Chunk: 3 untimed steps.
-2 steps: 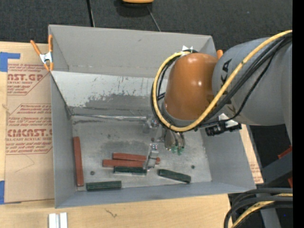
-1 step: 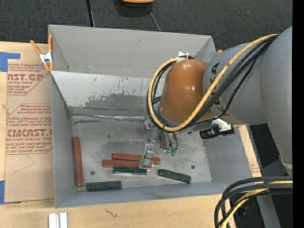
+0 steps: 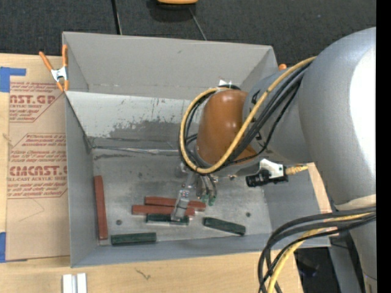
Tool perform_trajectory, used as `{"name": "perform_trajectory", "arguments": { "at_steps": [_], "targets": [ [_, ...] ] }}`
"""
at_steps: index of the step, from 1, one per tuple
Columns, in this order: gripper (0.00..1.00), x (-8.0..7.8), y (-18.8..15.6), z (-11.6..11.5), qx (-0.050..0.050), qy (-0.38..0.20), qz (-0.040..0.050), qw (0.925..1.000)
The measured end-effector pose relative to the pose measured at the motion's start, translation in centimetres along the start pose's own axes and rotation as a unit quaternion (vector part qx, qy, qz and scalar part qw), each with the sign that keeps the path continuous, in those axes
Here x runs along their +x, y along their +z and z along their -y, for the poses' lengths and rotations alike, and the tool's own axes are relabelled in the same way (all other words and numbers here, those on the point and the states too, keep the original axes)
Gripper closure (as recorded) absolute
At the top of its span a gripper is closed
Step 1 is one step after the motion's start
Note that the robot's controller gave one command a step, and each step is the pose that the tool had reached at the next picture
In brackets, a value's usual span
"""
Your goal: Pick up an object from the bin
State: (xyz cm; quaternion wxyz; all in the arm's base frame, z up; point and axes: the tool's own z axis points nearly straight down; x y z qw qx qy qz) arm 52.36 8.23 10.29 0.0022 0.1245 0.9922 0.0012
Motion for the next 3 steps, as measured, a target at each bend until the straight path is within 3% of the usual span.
{"name": "perform_trajectory", "arguments": {
  "at_steps": [1,2,3],
  "targets": [
    [1.0,0.1,3.1,-3.2,0.0,0.035,0.0005,0.9994],
    [1.0,0.1,3.1,-3.2,0.0,0.035,0.0005,0.9994],
    [1.0,3.6,-11.8,-5.8,0.001,0.058,-0.0008,0.9983]
  ]
}}
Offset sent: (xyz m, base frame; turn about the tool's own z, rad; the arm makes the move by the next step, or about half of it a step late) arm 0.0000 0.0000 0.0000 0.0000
